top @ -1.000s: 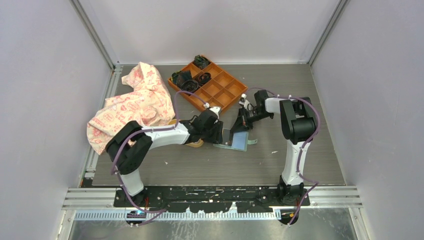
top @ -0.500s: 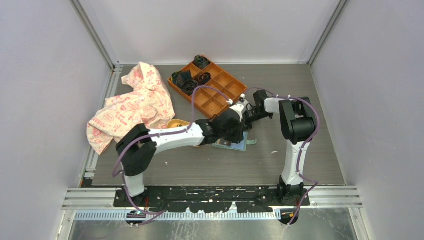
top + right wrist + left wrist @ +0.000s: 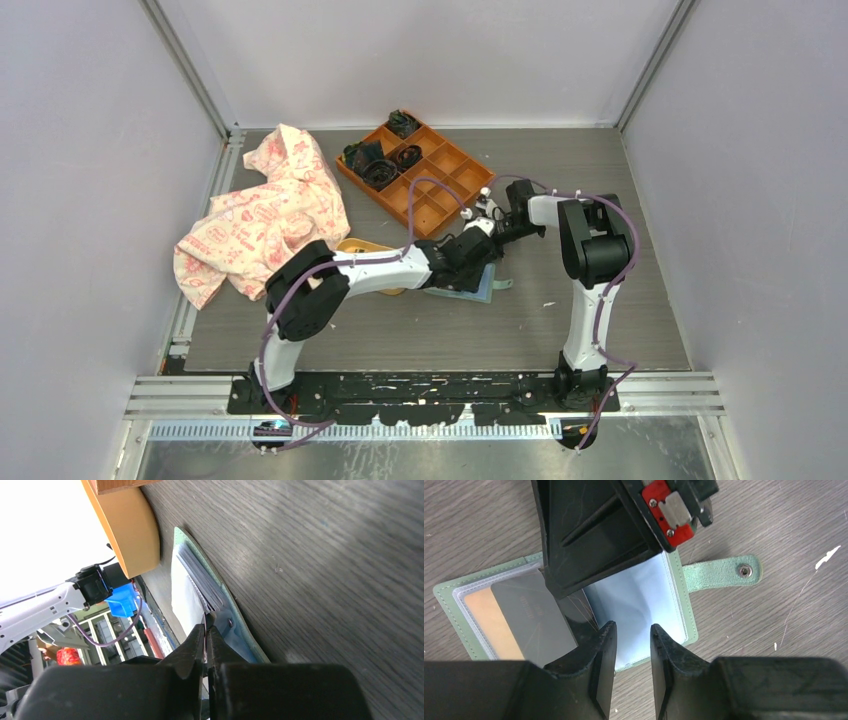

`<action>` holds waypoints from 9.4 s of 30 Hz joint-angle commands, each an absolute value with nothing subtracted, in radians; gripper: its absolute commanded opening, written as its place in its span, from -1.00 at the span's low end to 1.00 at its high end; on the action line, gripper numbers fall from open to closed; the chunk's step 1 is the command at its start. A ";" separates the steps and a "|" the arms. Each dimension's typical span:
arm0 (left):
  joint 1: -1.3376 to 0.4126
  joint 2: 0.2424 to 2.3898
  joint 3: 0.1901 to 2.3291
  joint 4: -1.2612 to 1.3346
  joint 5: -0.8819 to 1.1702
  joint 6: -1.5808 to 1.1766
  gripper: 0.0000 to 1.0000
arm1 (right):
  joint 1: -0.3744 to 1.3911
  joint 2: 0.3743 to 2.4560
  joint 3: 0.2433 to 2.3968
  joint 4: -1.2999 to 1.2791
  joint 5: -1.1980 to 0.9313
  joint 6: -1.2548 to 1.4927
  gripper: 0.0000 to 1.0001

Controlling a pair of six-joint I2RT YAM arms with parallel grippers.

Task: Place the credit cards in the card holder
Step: Insert the credit card into the card slot, then close the card holder at the center of the board.

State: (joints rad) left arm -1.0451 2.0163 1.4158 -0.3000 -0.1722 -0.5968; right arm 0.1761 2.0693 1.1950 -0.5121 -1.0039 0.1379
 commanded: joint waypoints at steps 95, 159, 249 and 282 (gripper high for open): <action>-0.674 1.816 0.941 0.279 0.404 -0.791 -0.27 | 0.268 1.885 1.222 -0.838 -0.377 -0.311 -0.88; -0.872 2.016 1.214 0.406 0.509 -0.945 -0.24 | -0.010 1.675 1.245 -0.935 -0.503 -0.328 -0.49; -0.751 2.015 1.182 0.174 0.369 -0.707 -0.66 | 0.318 1.789 1.330 -0.788 -0.424 -0.428 -0.81; -0.766 1.996 1.154 0.216 0.400 -0.764 -0.68 | 0.160 1.570 1.167 -0.698 -0.771 -0.934 0.79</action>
State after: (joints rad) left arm -0.7479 2.0151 1.1561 0.2504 0.3840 -0.7605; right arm 0.1982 1.4269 1.0286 -0.6117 -0.6834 -0.8154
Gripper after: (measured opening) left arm 0.158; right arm 0.958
